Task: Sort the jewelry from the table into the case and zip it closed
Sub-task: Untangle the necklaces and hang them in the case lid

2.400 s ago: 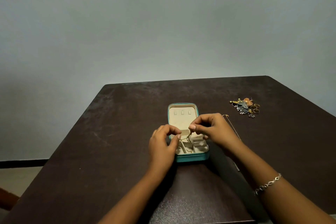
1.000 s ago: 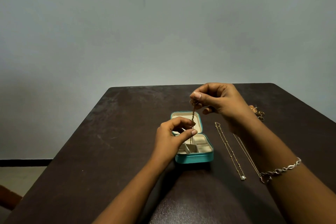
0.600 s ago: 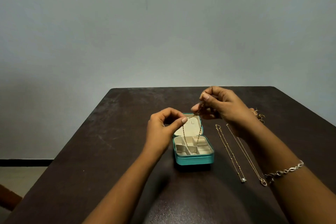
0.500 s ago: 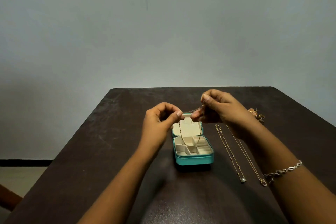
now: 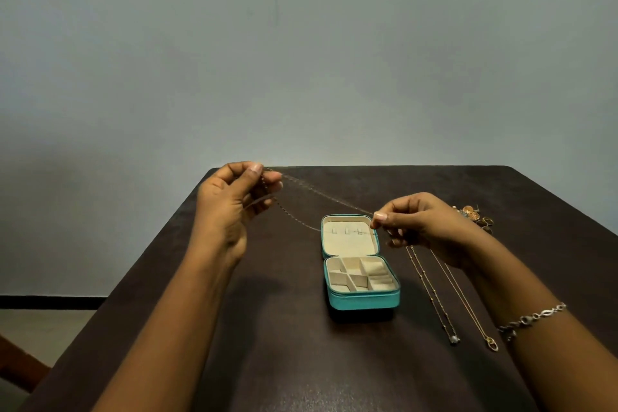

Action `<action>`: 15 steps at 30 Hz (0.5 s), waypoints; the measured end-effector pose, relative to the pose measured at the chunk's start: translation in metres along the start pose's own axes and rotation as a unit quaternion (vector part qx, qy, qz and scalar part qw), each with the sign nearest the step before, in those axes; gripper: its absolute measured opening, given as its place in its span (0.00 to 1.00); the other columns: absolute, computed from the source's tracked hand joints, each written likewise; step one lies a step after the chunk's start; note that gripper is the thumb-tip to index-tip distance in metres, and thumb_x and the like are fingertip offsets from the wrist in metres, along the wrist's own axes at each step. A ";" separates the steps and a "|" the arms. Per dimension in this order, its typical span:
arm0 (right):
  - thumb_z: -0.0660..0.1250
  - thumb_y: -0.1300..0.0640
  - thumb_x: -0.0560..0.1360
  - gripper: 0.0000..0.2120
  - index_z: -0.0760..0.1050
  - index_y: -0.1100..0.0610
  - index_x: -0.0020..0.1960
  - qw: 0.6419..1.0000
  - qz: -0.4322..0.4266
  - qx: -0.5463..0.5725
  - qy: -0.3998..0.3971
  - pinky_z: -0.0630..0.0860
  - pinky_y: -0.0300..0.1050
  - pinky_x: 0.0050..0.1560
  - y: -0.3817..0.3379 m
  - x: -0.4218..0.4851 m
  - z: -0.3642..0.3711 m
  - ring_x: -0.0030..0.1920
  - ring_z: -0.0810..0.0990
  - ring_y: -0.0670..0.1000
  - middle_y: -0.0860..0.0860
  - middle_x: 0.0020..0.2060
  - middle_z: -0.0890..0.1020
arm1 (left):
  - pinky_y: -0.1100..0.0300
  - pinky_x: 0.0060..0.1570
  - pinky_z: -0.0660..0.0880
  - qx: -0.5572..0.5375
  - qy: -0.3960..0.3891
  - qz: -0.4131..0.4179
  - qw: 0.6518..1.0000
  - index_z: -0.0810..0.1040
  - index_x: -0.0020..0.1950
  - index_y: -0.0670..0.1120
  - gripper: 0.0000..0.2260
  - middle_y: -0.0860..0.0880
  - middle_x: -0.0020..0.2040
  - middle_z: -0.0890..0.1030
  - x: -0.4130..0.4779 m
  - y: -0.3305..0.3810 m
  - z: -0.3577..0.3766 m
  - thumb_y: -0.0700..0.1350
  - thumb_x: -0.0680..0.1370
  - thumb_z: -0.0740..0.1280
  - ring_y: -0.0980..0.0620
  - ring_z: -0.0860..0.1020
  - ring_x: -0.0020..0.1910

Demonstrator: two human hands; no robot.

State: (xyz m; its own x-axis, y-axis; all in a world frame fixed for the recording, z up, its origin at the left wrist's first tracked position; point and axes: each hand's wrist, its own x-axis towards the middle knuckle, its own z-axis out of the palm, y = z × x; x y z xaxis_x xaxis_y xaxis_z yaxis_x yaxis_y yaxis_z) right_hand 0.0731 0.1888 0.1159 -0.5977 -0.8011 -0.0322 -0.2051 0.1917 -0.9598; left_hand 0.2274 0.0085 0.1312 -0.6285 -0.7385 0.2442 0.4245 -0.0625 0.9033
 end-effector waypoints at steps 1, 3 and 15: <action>0.68 0.54 0.63 0.11 0.80 0.62 0.39 1.000 0.005 0.003 -0.001 0.72 0.38 0.33 0.001 -0.001 -0.001 0.29 0.72 0.47 0.53 0.28 0.74 | 0.63 0.34 0.76 -0.005 0.010 -0.005 1.000 0.73 0.40 0.47 0.06 0.52 0.30 0.82 0.002 0.000 -0.004 0.40 0.77 0.62 0.56 0.82 0.32; 0.69 0.57 0.65 0.08 0.78 0.63 0.39 1.000 0.013 0.018 -0.005 0.72 0.35 0.30 0.003 -0.003 -0.004 0.29 0.73 0.47 0.54 0.29 0.75 | 0.62 0.36 0.75 -0.010 0.023 -0.012 1.000 0.73 0.40 0.47 0.06 0.52 0.29 0.82 0.006 0.000 -0.009 0.39 0.77 0.63 0.56 0.81 0.32; 0.62 0.71 0.72 0.08 0.78 0.63 0.41 0.993 0.039 0.110 0.020 0.75 0.34 0.29 0.016 -0.010 -0.013 0.30 0.78 0.46 0.53 0.32 0.81 | 0.67 0.30 0.76 -0.033 0.041 -0.079 0.995 0.75 0.39 0.45 0.06 0.52 0.27 0.81 0.011 -0.006 -0.016 0.36 0.75 0.64 0.58 0.79 0.28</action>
State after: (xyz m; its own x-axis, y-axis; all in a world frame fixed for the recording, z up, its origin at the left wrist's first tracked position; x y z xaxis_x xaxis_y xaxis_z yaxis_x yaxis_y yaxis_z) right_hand 0.0655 0.2074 0.1045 -0.6371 -0.7639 -0.1027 0.0148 0.1211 -0.9925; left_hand 0.2285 -0.0103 0.1226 -0.6364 -0.7683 0.0688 0.3680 -0.2240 0.9025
